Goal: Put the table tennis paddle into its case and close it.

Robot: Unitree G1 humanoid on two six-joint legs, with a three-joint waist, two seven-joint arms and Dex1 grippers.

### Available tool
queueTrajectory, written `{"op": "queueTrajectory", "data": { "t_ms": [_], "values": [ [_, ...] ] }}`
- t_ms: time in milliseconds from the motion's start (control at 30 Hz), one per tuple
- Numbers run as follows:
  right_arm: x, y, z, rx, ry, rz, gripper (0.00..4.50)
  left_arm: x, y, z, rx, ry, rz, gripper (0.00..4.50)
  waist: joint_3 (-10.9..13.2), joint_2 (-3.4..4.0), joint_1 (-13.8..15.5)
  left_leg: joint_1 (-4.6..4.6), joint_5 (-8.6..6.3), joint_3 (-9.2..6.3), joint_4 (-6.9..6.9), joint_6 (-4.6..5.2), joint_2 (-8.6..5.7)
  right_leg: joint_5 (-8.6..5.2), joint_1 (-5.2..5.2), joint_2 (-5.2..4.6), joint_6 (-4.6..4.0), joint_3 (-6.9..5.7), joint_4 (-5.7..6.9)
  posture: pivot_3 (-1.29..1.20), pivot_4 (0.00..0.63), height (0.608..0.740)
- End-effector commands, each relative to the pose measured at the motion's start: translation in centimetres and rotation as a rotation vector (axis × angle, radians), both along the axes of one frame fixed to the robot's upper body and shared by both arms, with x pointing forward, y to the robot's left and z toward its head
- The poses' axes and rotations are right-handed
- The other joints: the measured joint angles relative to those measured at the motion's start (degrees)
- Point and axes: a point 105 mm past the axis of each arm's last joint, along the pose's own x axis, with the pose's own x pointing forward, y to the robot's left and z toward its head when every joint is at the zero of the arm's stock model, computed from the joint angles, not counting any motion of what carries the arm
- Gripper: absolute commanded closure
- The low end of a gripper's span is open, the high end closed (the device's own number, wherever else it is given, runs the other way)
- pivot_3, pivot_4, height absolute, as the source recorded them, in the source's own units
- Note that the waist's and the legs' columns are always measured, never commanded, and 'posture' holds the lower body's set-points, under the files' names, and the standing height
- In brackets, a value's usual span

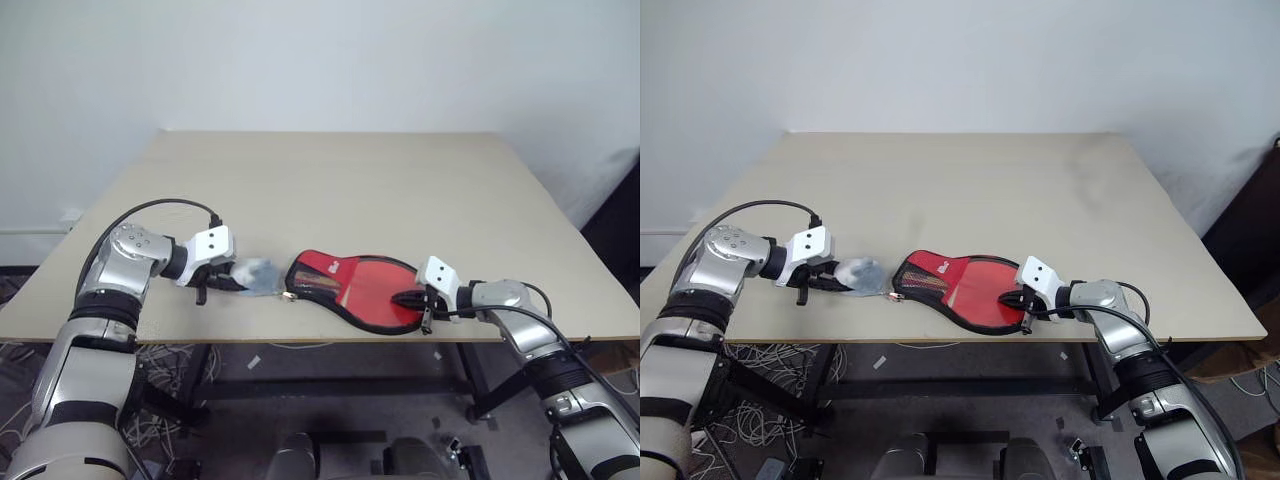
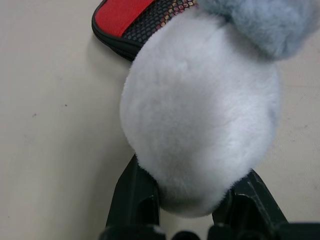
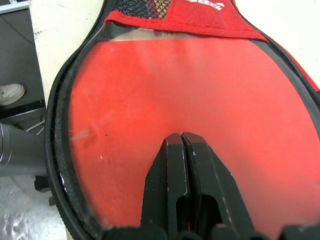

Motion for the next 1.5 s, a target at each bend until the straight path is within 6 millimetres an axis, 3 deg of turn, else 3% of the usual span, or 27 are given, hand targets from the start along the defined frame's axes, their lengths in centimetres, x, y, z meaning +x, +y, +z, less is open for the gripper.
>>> {"op": "queueTrajectory", "data": {
  "t_ms": [33,267,467,600,900,1133,1333,1500],
  "values": [
    [-1.1,-0.7,-2.8,-0.082,0.091,0.003,4.47,0.8,2.9,2.1,0.069,-0.097,0.109,3.41,0.00,0.00,-0.01,0.01,0.00,0.00,0.00,0.00,0.00,0.00,0.00,0.01,0.00,0.02,0.00,0.00,0.000,0.740],
    [-1.0,-0.7,-2.7,-0.084,0.090,0.006,4.47,1.4,4.9,2.0,0.185,-0.148,0.176,3.41,0.00,-0.06,-0.27,0.07,0.04,0.02,0.00,0.06,-0.01,0.00,-0.02,0.06,0.00,0.15,0.00,0.00,0.000,0.740],
    [-1.1,-0.8,-2.8,-0.085,0.092,0.006,4.47,2.0,4.7,2.1,0.183,-0.172,0.190,3.41,-0.01,-0.08,-0.96,0.12,0.02,0.02,-0.02,0.03,-0.01,0.00,-0.02,0.08,0.01,0.24,0.01,0.00,0.000,0.740],
    [-1.2,-0.8,-2.8,-0.086,0.091,0.005,4.50,2.1,3.9,2.1,0.130,-0.155,0.188,2.52,-0.01,-0.08,-0.90,0.16,0.03,0.03,-0.02,0.06,-0.01,0.00,-0.01,0.09,0.01,0.26,0.01,0.00,0.000,0.740],
    [-1.1,-0.8,-2.8,-0.088,0.090,0.006,4.50,2.4,3.5,2.4,0.099,-0.166,0.188,0.05,-0.07,-0.18,-0.41,0.16,-0.07,0.04,-0.01,-0.10,-0.08,0.03,0.05,0.02,-0.02,0.27,0.01,0.00,0.000,0.740],
    [-1.2,-0.5,-2.6,-0.068,0.096,0.013,4.50,3.2,2.6,3.9,-0.039,-0.216,0.233,0.02,-0.10,-0.22,-0.39,0.15,-0.06,0.04,-0.01,-0.10,-0.08,0.04,0.05,0.02,-0.01,0.27,0.01,0.00,0.000,0.740],
    [-0.4,0.2,-0.3,0.043,0.063,-0.010,4.50,4.9,0.2,6.7,-0.345,-0.337,0.326,0.02,-0.10,-0.27,-0.36,0.13,-0.05,0.03,0.00,-0.09,-0.08,0.06,0.05,0.02,0.02,0.26,0.01,0.00,0.000,0.740],
    [0.1,0.2,1.1,0.097,0.036,-0.041,4.50,4.3,-1.9,6.2,-0.455,-0.353,0.321,0.02,-0.10,-0.22,-0.66,0.13,0.20,0.08,-0.02,-0.03,-0.09,0.07,0.02,0.03,0.05,0.40,0.00,0.00,0.000,0.740]
  ]
}}
